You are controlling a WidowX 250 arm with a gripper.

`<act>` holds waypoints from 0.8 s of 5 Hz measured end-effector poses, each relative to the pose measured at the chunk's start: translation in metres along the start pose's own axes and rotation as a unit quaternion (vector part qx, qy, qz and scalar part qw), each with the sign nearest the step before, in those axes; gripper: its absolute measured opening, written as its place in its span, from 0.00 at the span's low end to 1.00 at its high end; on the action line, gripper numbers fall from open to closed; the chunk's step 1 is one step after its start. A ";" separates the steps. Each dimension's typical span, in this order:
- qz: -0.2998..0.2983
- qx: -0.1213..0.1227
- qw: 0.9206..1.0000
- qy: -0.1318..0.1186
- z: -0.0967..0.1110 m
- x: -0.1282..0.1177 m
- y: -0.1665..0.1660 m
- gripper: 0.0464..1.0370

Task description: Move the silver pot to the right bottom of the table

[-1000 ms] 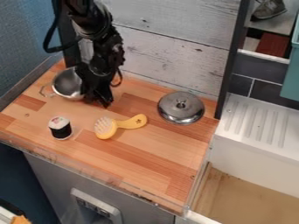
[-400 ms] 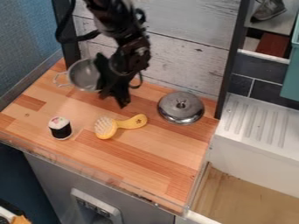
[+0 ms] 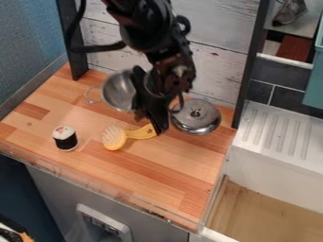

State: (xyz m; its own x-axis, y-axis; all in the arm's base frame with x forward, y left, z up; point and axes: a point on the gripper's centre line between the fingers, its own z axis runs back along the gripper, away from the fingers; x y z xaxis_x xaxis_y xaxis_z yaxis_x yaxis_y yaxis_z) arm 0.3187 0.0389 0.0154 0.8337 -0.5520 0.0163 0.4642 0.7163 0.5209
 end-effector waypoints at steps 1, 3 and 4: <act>-0.032 -0.004 0.999 -0.007 0.008 -0.002 -0.030 0.03; -0.090 -0.041 0.995 -0.032 0.007 -0.008 -0.081 0.03; -0.115 -0.055 0.991 -0.039 0.002 -0.004 -0.099 0.03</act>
State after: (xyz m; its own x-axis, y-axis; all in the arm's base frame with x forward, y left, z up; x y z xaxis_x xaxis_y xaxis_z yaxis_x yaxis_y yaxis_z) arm 0.2689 -0.0309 -0.0350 0.6789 -0.7338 -0.0241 0.6719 0.6077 0.4233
